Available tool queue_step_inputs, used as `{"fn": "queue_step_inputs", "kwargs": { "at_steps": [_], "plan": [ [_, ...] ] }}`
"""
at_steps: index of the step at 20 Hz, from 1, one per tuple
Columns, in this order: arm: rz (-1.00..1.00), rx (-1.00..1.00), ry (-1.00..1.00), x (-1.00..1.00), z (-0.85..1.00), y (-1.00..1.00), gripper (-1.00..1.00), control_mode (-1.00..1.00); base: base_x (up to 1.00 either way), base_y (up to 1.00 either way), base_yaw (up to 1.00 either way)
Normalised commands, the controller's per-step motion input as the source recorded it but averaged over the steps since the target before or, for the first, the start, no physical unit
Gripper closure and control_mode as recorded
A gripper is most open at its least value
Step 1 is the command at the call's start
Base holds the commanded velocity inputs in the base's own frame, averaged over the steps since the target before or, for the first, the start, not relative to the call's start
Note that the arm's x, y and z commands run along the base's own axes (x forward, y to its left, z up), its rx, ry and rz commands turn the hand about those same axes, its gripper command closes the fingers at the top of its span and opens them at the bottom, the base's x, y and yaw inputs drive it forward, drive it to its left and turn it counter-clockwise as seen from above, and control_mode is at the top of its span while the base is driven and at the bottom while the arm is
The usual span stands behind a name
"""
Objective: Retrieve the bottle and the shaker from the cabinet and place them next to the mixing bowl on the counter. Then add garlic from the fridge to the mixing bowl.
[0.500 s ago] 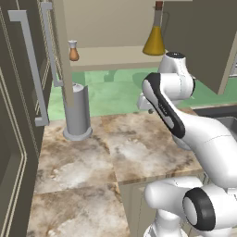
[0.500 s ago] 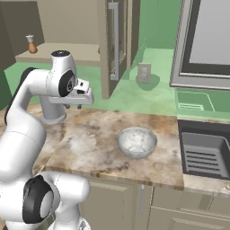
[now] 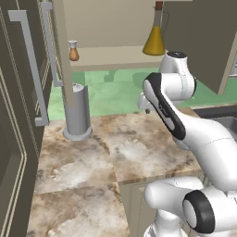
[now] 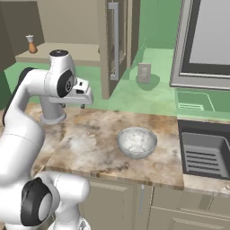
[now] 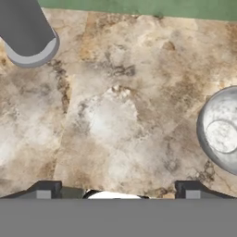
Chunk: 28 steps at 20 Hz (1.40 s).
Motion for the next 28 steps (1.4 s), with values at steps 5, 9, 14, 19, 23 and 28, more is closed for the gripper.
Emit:
{"fn": "queue_step_inputs", "kwargs": {
  "at_steps": [5,9,14,19,23,28],
  "plan": [
    [-0.14,-0.01,-0.15,-0.16,0.42,0.00,-1.00,-1.00,0.00,0.00,0.00],
    [-0.13,-0.01,-0.09,0.00,0.49,0.00,-1.00,-1.00,0.00,0.00,0.00],
    [-0.09,0.00,-0.29,-0.06,0.57,0.00,-1.00,-1.00,0.00,0.00,0.00],
    [-0.10,-0.01,-0.26,-0.14,0.73,0.00,-1.00,-1.00,0.00,0.00,0.00],
    [-0.24,-0.07,-0.19,0.00,0.56,0.00,-1.00,-1.00,0.00,0.00,0.00],
    [-0.24,-0.13,-0.28,0.00,0.41,0.01,-1.00,-1.00,0.00,0.00,0.00]
  ]
}}
